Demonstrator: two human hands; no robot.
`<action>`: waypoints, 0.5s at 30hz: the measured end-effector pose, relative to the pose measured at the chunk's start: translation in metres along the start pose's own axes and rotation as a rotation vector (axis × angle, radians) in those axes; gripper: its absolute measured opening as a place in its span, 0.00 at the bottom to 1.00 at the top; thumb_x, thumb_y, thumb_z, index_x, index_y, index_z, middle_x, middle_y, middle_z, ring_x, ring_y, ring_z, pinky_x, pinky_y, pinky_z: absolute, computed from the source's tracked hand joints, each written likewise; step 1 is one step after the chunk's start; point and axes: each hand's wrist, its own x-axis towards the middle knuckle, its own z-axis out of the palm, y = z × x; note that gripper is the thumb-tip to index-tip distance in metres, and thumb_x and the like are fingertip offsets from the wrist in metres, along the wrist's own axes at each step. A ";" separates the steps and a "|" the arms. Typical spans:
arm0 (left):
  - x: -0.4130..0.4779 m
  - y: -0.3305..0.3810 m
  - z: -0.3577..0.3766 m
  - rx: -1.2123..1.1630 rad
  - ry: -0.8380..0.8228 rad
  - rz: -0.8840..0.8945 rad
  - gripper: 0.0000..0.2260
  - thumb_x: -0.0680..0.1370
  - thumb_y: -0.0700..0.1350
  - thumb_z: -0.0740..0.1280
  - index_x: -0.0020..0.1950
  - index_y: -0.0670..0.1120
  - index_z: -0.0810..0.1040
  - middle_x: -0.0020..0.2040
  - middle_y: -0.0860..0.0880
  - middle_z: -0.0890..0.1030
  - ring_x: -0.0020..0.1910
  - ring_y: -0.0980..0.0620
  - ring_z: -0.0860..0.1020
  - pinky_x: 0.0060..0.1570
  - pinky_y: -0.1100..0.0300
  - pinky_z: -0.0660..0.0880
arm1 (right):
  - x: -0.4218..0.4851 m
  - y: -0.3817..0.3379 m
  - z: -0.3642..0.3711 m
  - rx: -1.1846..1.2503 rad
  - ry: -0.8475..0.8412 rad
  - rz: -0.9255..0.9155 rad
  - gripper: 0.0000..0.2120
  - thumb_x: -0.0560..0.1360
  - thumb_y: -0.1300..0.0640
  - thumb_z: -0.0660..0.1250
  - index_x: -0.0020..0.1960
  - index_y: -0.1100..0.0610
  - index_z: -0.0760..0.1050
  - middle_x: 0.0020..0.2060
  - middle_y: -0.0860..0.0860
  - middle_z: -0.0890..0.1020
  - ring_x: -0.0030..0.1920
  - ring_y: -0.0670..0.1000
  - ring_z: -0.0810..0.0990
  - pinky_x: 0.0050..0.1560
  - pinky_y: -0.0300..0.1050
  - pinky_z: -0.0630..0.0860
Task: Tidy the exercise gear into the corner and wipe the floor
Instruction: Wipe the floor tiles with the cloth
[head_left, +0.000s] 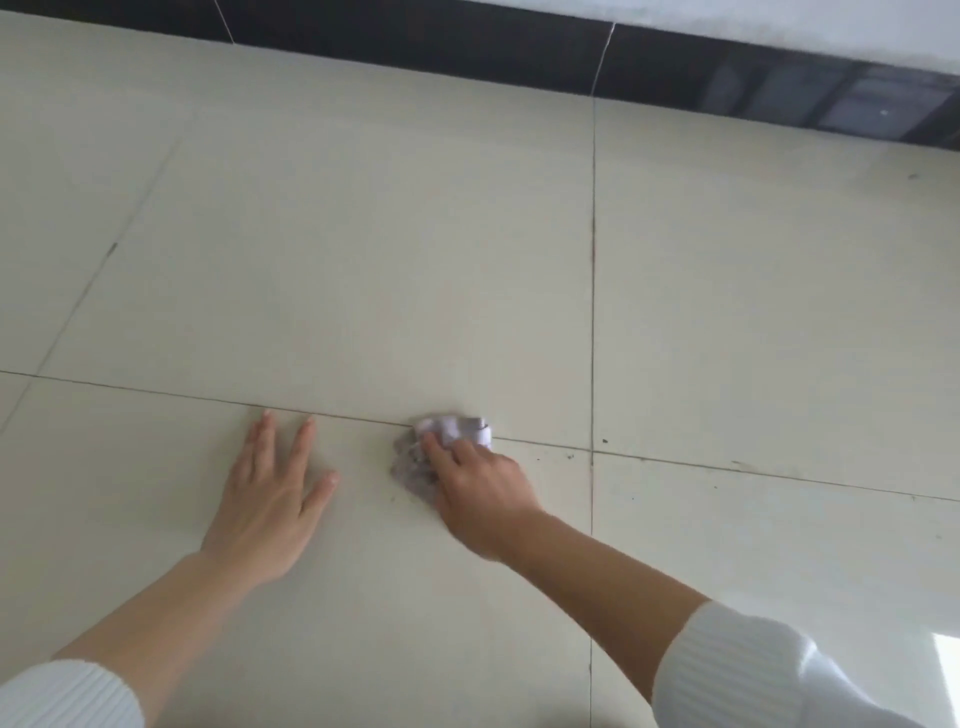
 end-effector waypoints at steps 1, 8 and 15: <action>0.004 -0.004 0.001 0.003 0.029 -0.033 0.33 0.78 0.64 0.44 0.79 0.49 0.45 0.78 0.39 0.40 0.77 0.42 0.42 0.75 0.50 0.45 | -0.002 -0.011 0.003 -0.040 -0.028 -0.137 0.28 0.70 0.52 0.71 0.68 0.59 0.72 0.46 0.56 0.82 0.36 0.58 0.81 0.27 0.41 0.67; 0.029 0.002 0.010 0.021 0.138 -0.049 0.32 0.80 0.61 0.47 0.79 0.43 0.50 0.77 0.35 0.48 0.77 0.39 0.47 0.74 0.45 0.47 | -0.015 0.032 0.010 -0.219 0.068 -0.398 0.32 0.65 0.53 0.74 0.68 0.57 0.71 0.42 0.50 0.80 0.39 0.52 0.78 0.32 0.42 0.68; 0.039 0.001 0.015 0.040 0.174 -0.008 0.35 0.77 0.61 0.46 0.77 0.39 0.56 0.76 0.32 0.54 0.76 0.35 0.52 0.72 0.41 0.53 | 0.009 0.121 -0.030 -0.221 0.128 0.546 0.29 0.77 0.59 0.63 0.75 0.61 0.58 0.51 0.57 0.80 0.44 0.58 0.80 0.34 0.46 0.68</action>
